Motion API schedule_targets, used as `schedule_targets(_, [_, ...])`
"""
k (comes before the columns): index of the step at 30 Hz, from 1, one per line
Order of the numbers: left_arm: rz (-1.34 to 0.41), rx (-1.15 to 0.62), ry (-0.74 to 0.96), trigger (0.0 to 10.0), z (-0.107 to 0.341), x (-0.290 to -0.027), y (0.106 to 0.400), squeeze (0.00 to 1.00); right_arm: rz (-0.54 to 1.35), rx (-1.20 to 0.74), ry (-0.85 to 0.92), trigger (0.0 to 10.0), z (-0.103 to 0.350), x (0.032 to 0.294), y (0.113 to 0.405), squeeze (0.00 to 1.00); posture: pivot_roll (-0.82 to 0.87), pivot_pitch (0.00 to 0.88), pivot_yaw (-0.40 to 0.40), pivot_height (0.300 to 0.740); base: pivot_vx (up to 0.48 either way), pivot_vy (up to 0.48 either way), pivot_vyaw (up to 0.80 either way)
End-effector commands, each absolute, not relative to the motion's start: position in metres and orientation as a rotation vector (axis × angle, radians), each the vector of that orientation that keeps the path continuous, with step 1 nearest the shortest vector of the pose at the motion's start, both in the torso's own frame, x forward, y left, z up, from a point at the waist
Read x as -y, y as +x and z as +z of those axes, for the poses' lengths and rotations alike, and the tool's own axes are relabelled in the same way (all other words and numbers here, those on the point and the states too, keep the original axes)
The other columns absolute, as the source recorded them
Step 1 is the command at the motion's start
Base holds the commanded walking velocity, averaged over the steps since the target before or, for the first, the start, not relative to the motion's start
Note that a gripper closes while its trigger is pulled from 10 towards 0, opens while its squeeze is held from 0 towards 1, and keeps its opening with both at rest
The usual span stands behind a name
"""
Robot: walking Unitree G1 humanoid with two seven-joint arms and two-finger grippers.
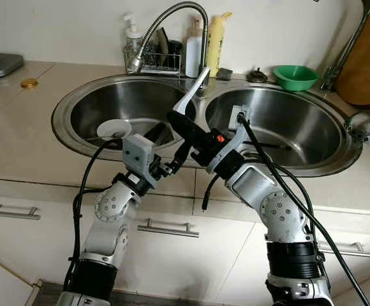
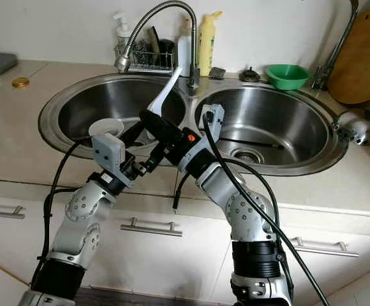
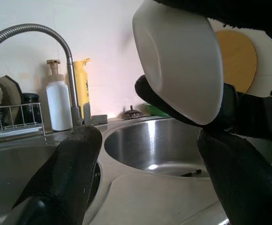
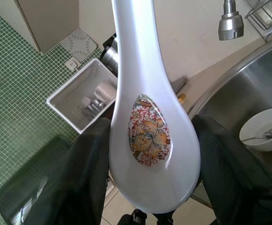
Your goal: Kitchen organization
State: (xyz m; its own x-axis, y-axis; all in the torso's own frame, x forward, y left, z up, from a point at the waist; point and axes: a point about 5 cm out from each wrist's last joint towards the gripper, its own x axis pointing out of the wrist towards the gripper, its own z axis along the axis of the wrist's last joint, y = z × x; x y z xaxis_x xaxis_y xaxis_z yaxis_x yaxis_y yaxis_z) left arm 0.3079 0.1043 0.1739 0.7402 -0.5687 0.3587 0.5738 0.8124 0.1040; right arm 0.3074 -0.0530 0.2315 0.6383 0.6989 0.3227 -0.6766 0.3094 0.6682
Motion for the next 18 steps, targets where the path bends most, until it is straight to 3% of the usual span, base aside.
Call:
schedule_targets(1, [-0.747, 0.447, -0.007, 10.0, 0.187, -0.082, 0.302, 0.00, 0.921, -0.086, 0.934, 10.0, 0.228, 0.037, 0.306, 0.00, 0.04, 0.000, -0.036, 0.740, 0.000, 0.000, 0.00])
schedule_targets(10, [-0.767, 0.452, 0.000, 10.0, 0.186, -0.078, 0.296, 0.00, 0.640, -0.145, 0.995, 10.0, 0.208, 0.052, 0.335, 0.00, 0.04, 0.000, -0.039, 0.740, 0.000, 0.000, 0.00])
schedule_targets(18, [-0.747, 0.450, 0.010, 10.0, 0.187, -0.085, 0.300, 0.00, 0.598, -0.182, 1.058, 10.0, 0.203, 0.053, 0.340, 0.00, 0.05, 0.000, -0.039, 0.740, 0.000, 0.000, 0.00])
